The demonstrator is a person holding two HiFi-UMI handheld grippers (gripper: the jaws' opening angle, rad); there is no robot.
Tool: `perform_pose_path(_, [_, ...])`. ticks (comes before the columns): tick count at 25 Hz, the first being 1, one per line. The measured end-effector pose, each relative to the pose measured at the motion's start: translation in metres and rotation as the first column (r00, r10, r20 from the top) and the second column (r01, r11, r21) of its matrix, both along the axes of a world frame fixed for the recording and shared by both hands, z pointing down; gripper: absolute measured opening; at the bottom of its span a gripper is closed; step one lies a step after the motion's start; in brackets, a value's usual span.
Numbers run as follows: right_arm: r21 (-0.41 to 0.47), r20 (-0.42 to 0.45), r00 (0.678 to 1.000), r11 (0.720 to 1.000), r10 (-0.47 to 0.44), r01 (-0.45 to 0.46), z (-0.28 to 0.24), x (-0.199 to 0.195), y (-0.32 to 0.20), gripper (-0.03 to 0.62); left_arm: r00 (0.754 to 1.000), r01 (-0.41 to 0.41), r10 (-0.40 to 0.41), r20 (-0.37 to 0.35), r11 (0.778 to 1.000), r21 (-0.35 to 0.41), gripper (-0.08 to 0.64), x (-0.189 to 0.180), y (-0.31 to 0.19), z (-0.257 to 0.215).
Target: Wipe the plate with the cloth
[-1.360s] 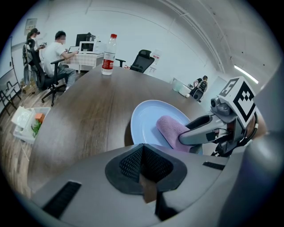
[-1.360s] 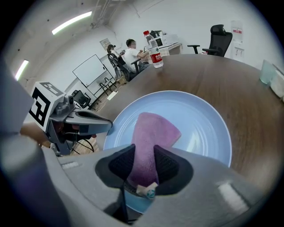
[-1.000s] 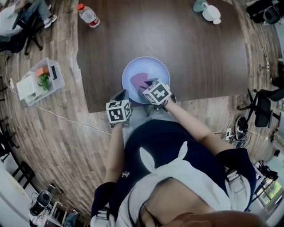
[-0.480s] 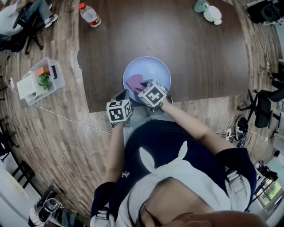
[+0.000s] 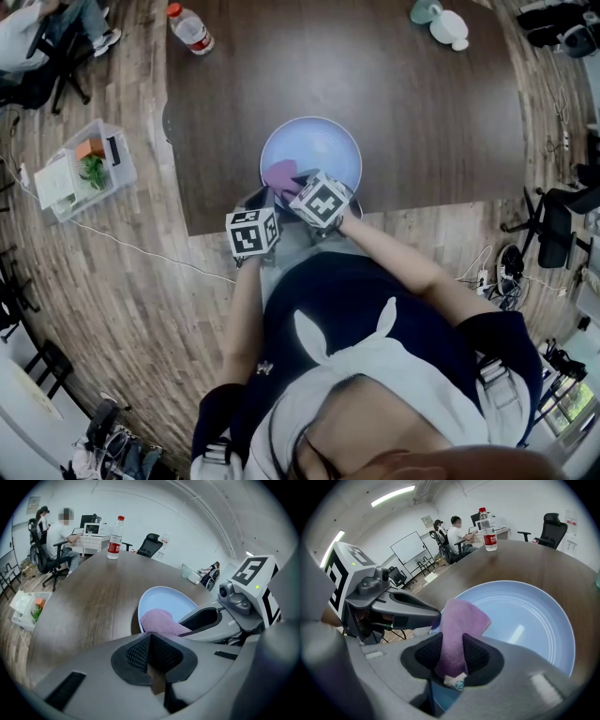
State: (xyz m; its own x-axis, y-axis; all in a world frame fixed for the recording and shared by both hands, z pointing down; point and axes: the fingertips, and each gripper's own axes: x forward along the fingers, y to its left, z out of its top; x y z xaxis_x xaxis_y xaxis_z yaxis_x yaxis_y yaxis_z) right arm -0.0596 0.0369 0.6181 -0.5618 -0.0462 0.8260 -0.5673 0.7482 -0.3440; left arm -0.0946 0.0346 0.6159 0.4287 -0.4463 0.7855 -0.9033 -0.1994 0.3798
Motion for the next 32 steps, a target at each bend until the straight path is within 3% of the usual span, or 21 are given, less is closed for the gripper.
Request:
perform_pose_path(20, [-0.045, 0.004, 0.999, 0.998, -0.033, 0.033, 0.003, 0.010, 0.021, 0.121, 1.000, -0.002, 0.002, 0.002, 1.000, 0.003, 0.006, -0.001, -0.001, 0.002])
perform_pose_path(32, [-0.041, -0.042, 0.997, 0.997, -0.068, 0.067, 0.000, 0.033, 0.034, 0.121, 1.000, 0.007, -0.007, 0.000, 1.000, 0.000, 0.006, 0.000, 0.000, 0.001])
